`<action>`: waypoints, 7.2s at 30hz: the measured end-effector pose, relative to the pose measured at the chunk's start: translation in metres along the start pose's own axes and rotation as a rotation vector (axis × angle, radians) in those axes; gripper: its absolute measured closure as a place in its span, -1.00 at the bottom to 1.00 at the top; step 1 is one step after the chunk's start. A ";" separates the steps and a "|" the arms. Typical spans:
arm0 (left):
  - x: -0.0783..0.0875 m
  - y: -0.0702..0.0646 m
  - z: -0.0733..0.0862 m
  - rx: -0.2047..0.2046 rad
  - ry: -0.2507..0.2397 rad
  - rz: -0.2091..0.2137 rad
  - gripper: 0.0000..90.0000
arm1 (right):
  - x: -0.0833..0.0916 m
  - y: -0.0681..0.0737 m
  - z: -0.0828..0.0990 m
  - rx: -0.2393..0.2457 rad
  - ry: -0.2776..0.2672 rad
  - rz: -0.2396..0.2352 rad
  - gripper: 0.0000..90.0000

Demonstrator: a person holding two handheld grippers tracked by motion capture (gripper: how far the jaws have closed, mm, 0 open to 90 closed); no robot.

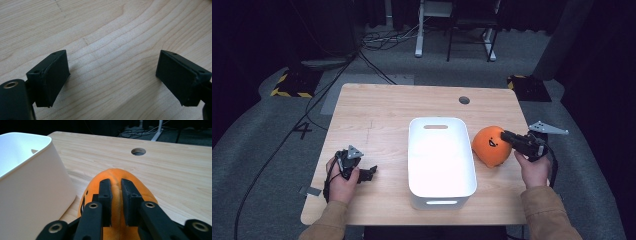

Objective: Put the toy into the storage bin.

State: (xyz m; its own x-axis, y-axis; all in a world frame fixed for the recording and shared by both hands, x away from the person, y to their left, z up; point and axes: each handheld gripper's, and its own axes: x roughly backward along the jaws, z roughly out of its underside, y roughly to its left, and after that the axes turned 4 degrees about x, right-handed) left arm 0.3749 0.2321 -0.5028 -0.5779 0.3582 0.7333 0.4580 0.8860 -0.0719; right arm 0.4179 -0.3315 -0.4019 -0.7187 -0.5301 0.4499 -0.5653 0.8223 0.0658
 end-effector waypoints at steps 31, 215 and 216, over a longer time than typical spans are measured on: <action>0.000 0.000 0.000 0.000 0.000 0.000 -0.74 | 0.072 0.030 -0.087 0.151 -0.126 -0.095 0.79; -0.008 -0.002 -0.007 -0.013 0.025 0.008 -0.96 | 0.033 0.032 -0.088 0.099 0.084 -0.105 -0.02; -0.008 -0.002 -0.007 -0.013 0.025 0.008 -0.96 | 0.035 0.028 -0.085 0.111 0.087 -0.077 -0.15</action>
State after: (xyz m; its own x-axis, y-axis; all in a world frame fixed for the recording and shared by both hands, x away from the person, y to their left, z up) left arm 0.3837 0.2254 -0.5039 -0.5573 0.3578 0.7492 0.4713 0.8792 -0.0693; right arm 0.4116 -0.3095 -0.3088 -0.6367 -0.5668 0.5228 -0.6618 0.7496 0.0066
